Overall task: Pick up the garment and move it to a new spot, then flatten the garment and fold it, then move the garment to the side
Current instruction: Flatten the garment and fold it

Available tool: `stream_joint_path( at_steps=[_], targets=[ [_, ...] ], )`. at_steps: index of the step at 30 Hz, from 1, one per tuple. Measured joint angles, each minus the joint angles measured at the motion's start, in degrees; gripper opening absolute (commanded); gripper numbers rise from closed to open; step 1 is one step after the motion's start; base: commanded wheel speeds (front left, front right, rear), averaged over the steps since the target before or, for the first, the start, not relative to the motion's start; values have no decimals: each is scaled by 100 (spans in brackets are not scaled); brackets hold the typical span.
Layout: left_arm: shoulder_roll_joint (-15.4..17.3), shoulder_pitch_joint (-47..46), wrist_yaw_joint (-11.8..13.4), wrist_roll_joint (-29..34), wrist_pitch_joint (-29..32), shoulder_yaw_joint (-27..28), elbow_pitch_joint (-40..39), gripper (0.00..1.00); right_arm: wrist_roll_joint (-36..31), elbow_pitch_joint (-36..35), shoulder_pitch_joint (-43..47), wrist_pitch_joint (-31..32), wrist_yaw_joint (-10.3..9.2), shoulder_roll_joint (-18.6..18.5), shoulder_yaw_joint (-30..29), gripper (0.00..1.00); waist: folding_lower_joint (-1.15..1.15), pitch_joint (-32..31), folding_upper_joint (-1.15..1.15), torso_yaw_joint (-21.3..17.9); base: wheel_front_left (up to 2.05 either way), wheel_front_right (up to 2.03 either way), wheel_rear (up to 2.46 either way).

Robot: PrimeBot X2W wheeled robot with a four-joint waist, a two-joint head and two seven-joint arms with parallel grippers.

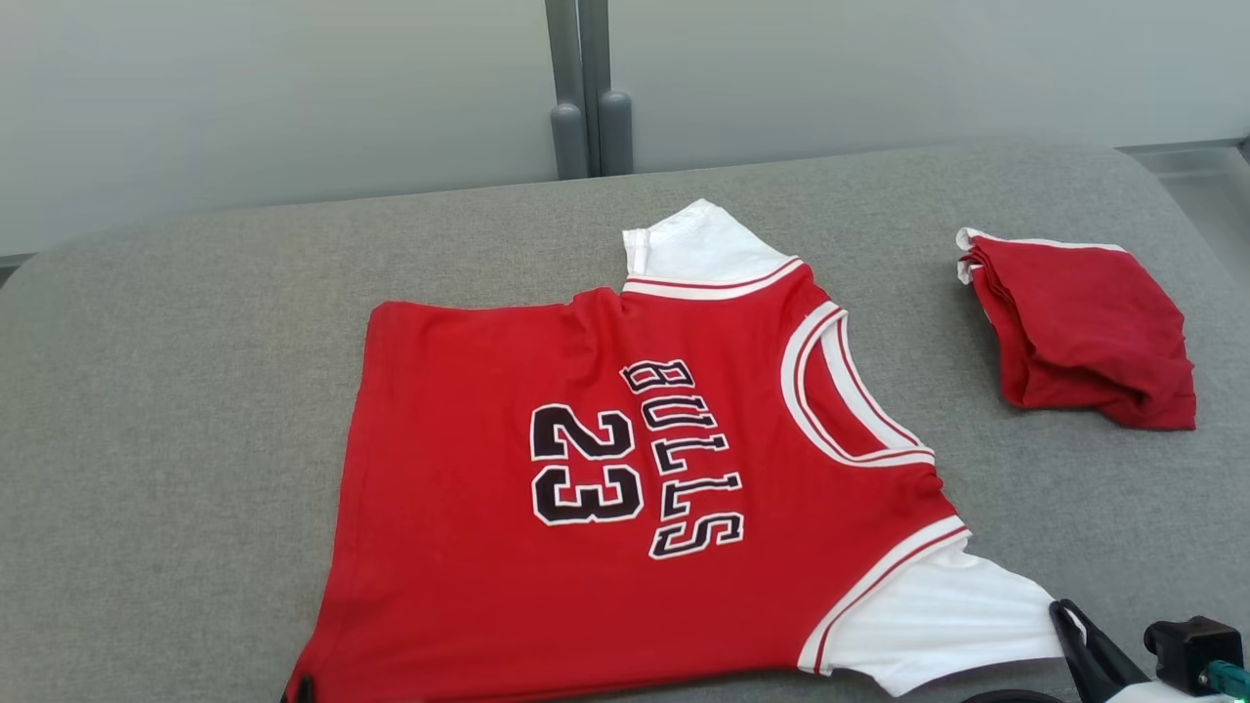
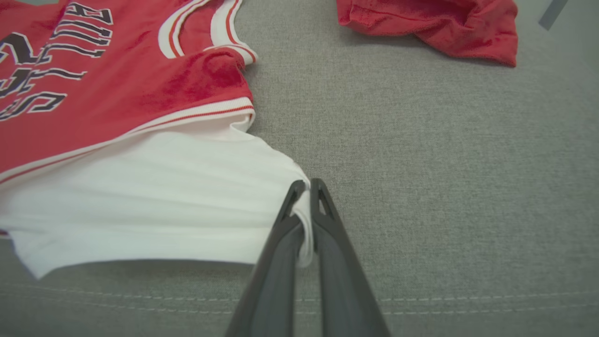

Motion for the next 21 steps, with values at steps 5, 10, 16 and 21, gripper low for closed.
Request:
stream_joint_path(
  at_steps=[5,10,16,21],
  targets=[
    [16,16,10,3,0,-230,-708,0,116,-454,-35,0,-3,-26,-71,0,0,-91,0,165,0,0,0],
    [31,-500,19,-24,0,-431,-1139,0,115,-693,-630,0,-9,-36,-80,0,0,103,0,198,0,0,0],
    [33,-1336,23,-27,-1,-541,-935,0,-104,-321,-1696,-1,-10,16,-5,0,0,515,0,225,0,0,0],
    [32,-1885,24,13,0,-662,-527,0,-285,142,-2360,0,-11,145,69,0,0,876,0,278,0,0,0]
  ],
)
